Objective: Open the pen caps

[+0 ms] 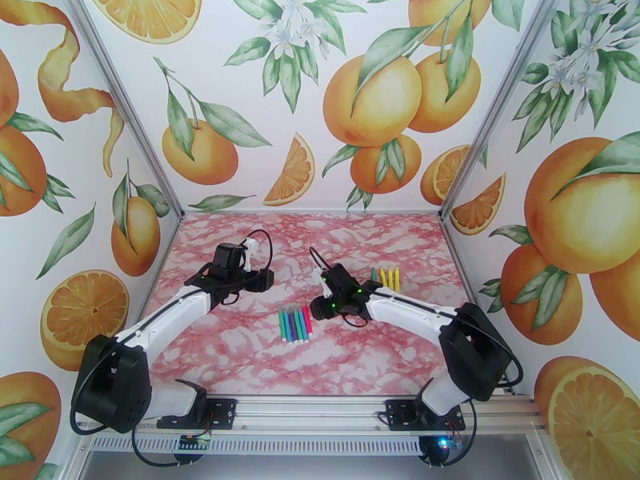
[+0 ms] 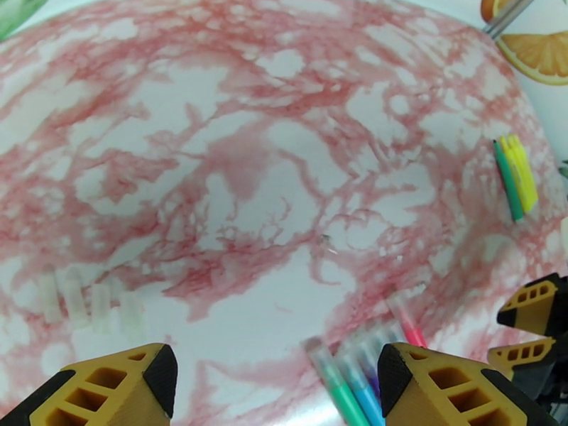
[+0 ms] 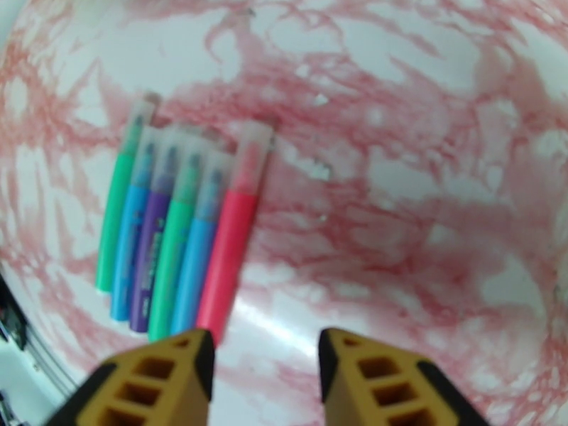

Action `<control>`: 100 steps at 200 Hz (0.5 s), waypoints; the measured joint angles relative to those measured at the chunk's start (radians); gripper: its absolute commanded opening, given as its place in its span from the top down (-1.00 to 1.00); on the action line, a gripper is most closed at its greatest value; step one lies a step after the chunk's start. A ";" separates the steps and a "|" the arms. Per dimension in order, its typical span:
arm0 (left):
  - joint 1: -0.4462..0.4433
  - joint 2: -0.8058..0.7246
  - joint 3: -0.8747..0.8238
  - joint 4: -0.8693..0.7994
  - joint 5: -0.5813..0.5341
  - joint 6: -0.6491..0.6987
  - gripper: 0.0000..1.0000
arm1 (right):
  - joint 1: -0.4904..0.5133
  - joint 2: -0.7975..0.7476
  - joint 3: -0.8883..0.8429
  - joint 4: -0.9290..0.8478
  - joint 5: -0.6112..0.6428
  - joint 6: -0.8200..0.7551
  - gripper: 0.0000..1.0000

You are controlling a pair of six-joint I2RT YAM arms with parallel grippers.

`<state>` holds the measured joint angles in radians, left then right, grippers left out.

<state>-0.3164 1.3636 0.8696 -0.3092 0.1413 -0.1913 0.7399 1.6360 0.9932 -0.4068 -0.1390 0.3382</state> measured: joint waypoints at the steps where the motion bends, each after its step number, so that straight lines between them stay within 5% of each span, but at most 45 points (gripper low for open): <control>1: 0.000 0.000 -0.001 0.000 0.000 0.000 -0.57 | 0.001 0.001 0.000 0.000 0.000 0.000 0.11; 100: 0.000 -0.041 -0.042 0.006 -0.032 -0.008 -0.61 | 0.076 0.109 0.031 0.001 0.009 0.033 0.14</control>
<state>-0.3164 1.3224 0.8280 -0.3035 0.1097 -0.1989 0.8162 1.7451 1.0237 -0.4061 -0.1299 0.3710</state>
